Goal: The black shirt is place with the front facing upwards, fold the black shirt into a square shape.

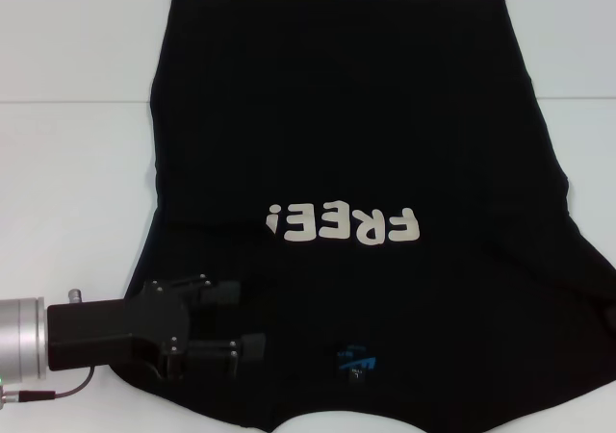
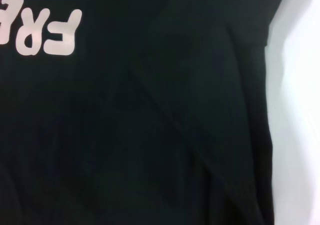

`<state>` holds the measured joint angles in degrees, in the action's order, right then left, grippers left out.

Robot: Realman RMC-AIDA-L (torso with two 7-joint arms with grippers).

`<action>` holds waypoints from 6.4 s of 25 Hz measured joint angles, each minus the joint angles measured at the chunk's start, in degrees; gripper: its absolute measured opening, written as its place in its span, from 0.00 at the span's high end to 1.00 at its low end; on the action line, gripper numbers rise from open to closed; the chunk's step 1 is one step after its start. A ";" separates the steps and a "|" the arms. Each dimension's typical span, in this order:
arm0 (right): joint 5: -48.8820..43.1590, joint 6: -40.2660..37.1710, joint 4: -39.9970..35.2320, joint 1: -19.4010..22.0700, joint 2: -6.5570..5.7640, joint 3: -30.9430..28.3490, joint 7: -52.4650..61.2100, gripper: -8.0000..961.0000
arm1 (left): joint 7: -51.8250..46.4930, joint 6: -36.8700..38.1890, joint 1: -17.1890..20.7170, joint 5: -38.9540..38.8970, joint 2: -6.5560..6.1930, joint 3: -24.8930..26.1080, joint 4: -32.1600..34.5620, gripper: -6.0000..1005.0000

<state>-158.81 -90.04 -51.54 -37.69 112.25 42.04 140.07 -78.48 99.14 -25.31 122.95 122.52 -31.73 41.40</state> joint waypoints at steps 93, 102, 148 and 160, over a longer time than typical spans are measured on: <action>5.91 11.95 5.94 -4.68 -0.27 0.92 -0.91 0.34 | -0.60 -1.49 -0.66 -0.17 0.00 0.00 0.00 0.13; 5.80 13.40 8.77 -5.61 0.00 1.56 -0.94 0.35 | -0.62 -2.00 -0.71 -0.17 0.00 0.00 0.00 0.13; 5.38 8.69 9.19 -8.10 2.75 4.47 -4.40 0.94 | -0.79 -2.98 -0.88 -0.26 0.00 0.00 0.00 0.13; 15.27 1.24 7.35 -2.53 0.08 -2.49 -9.42 0.46 | -1.34 -3.20 -0.96 -0.89 0.00 0.09 0.00 0.13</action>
<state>-143.55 -88.80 -44.19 -40.21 112.33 39.54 130.65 -79.82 95.94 -26.27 122.06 122.52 -31.64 41.40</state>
